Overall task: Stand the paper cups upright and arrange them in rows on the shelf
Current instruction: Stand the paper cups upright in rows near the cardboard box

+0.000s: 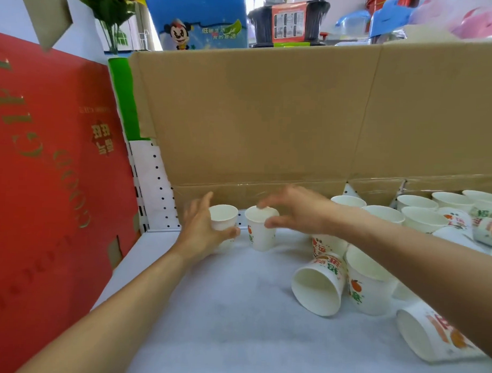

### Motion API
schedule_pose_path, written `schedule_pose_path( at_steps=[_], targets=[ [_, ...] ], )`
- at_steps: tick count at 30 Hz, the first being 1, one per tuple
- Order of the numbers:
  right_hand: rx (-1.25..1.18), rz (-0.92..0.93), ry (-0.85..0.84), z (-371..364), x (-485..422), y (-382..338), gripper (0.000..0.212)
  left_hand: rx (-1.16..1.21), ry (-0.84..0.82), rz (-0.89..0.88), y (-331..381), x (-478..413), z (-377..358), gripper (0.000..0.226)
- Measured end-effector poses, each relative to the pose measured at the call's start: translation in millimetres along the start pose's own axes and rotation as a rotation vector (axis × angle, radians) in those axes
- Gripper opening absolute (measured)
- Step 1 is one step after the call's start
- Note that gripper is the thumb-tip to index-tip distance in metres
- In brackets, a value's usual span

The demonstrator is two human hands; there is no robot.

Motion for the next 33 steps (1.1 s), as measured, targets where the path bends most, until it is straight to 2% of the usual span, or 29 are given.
schedule_pose_path(
  at_steps=[3, 5, 7, 9, 11, 14, 18, 22, 25, 28, 33],
  targets=[
    [-0.142, -0.015, 0.032, 33, 38, 13, 0.046, -0.006, 0.124, -0.111, 37, 31, 9, 0.081],
    [-0.164, -0.086, -0.003, 50, 69, 26, 0.053, 0.14, 0.017, -0.166, 68, 62, 3, 0.075],
    [-0.15, -0.191, -0.039, 57, 99, 37, 0.065, 0.189, -0.162, -0.182, 99, 93, -13, 0.085],
    [-0.079, -0.268, -0.058, 57, 121, 43, 0.079, 0.059, -0.29, -0.199, 117, 110, -34, 0.102],
    [-0.005, -0.277, -0.086, 52, 136, 46, 0.088, -0.088, -0.312, -0.204, 124, 115, -52, 0.113],
    [0.062, -0.245, -0.168, 42, 144, 48, 0.096, -0.158, -0.283, -0.18, 126, 114, -65, 0.105],
    [0.116, -0.194, -0.147, 33, 140, 51, 0.086, -0.149, -0.247, -0.155, 130, 116, -69, 0.073],
    [0.099, -0.189, -0.076, 31, 135, 48, 0.076, -0.115, -0.139, -0.13, 120, 114, -43, 0.059],
    [0.066, -0.148, 0.053, 35, 125, 37, 0.073, -0.102, -0.004, -0.091, 103, 106, -5, 0.059],
    [0.043, -0.083, 0.107, 32, 102, 17, 0.068, -0.199, 0.024, -0.035, 85, 91, 23, 0.069],
    [-0.206, -0.001, -0.028, 9, 54, -12, 0.069, -0.315, -0.106, -0.015, 65, 57, 36, 0.068]
  ],
)
Point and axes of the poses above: each hand's wrist, its own x-axis away from the middle knuckle, its own z-axis out of the back of the hand, y = z × x, the point moved 1 cm from there along -x, towards the middle knuckle, and after that the axes turned 9 degrees about -z, right-handed, at the moved point
